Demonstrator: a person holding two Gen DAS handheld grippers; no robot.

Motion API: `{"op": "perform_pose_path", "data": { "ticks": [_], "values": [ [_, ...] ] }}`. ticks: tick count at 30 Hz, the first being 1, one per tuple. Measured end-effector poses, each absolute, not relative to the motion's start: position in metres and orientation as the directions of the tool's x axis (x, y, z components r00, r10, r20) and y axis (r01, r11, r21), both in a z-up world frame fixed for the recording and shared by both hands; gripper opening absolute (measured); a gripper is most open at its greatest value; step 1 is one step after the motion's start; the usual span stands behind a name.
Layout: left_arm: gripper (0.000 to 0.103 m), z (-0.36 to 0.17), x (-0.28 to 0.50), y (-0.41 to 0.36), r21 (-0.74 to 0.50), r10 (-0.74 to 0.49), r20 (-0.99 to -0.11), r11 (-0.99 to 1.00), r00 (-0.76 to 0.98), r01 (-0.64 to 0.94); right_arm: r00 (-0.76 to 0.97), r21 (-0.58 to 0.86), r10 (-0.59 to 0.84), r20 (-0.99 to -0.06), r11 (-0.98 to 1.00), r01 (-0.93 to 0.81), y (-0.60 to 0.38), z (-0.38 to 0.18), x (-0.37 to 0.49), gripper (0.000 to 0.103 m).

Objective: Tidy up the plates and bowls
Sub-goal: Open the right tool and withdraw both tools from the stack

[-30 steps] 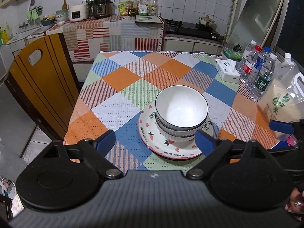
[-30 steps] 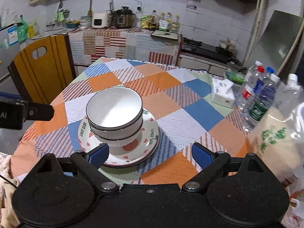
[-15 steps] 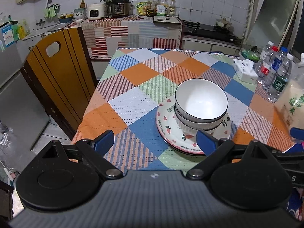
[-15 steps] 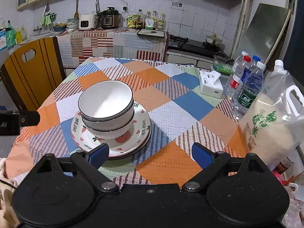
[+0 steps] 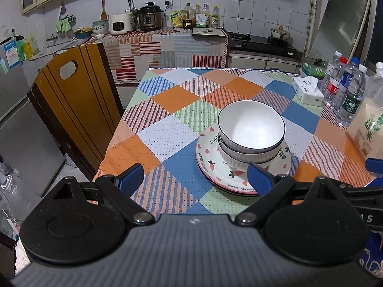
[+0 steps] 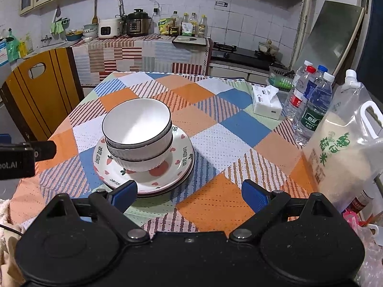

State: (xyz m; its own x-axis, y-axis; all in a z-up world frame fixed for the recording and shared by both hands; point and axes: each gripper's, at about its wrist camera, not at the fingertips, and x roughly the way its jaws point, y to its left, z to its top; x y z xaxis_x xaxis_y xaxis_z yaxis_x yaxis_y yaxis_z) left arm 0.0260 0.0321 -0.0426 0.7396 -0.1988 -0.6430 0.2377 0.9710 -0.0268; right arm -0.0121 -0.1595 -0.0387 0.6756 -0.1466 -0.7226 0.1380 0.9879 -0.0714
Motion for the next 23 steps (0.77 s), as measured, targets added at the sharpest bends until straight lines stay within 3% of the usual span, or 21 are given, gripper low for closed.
{"op": "perform_pose_path", "data": {
  "ticks": [23],
  "values": [
    [0.094, -0.0407, 0.0228, 0.033, -0.018, -0.194, -0.631, 0.972, 0.751, 0.236, 0.662, -0.059, -0.147, -0.735, 0.986, 0.153, -0.1633, -0.0423, -0.0112, 0.096]
  ]
}}
